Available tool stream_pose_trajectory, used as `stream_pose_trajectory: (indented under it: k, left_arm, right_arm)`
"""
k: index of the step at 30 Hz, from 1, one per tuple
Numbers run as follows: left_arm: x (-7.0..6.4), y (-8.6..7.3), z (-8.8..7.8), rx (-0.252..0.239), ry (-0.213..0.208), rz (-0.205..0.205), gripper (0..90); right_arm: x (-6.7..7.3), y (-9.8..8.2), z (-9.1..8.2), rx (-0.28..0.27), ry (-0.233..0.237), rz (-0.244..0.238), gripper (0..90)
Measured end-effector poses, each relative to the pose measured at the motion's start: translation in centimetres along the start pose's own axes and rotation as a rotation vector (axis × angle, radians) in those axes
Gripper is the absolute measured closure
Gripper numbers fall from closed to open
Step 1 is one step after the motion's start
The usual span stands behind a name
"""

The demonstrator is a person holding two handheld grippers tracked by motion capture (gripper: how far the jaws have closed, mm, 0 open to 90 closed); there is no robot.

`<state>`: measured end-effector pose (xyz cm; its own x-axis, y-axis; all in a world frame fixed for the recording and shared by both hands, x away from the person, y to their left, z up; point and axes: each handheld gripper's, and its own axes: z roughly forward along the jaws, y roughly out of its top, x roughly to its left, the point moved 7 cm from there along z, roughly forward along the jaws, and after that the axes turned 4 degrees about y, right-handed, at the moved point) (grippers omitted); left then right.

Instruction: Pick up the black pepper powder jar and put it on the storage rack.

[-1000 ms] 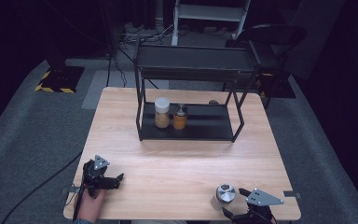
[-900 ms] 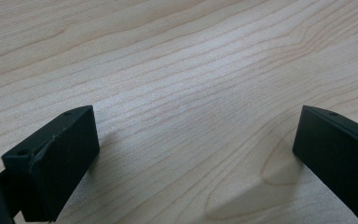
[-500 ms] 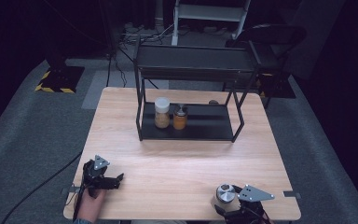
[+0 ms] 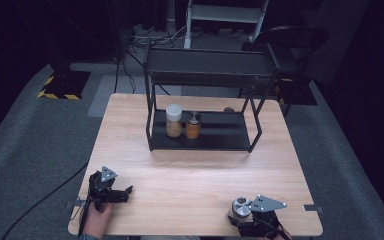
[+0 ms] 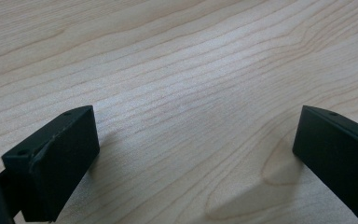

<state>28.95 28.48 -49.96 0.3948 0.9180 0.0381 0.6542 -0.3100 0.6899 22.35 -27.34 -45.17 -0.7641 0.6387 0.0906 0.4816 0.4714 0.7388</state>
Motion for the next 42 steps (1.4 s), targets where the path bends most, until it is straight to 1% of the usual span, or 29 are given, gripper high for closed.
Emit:
stream_pose_trajectory:
  k: [3,6,8,15,21,24,29,33,42]
  left_arm:
    - [0.0,0.0,0.0,0.0,0.0,0.0,0.2]
    - [0.0,0.0,0.0,0.0,0.0,0.0,0.2]
    - [0.0,0.0,0.0,0.0,0.0,0.0,0.2]
    - [0.0,0.0,0.0,0.0,0.0,0.001,0.2]
    - [0.0,0.0,0.0,0.0,0.0,0.001,0.2]
    - [0.0,0.0,0.0,0.0,0.0,0.001,0.2]
    - [-0.1,0.1,0.0,0.002,0.005,-0.002,0.2]
    - [-0.1,0.1,0.1,0.003,0.005,-0.001,0.2]
    - [-0.1,0.2,0.1,0.003,0.007,-0.005,0.2]
  right_arm:
    - [0.1,0.2,0.0,0.007,-0.014,-0.009,29.2]
    - [0.2,0.3,0.0,0.016,-0.021,-0.019,29.8]
    - [0.5,0.5,-0.1,0.025,-0.036,-0.039,30.5]
    - [0.2,1.7,0.0,0.059,-0.019,-0.035,30.6]
    - [-0.2,3.0,-0.6,0.056,-0.018,-0.042,30.6]
    - [-0.7,3.9,-1.1,0.055,-0.021,-0.046,30.6]
    - [-1.3,6.0,-1.7,0.063,-0.042,-0.056,30.6]
    - [-2.0,7.6,-2.0,0.061,-0.045,-0.05,30.6]
    - [-3.5,11.2,-2.7,0.062,-0.051,-0.062,30.6]
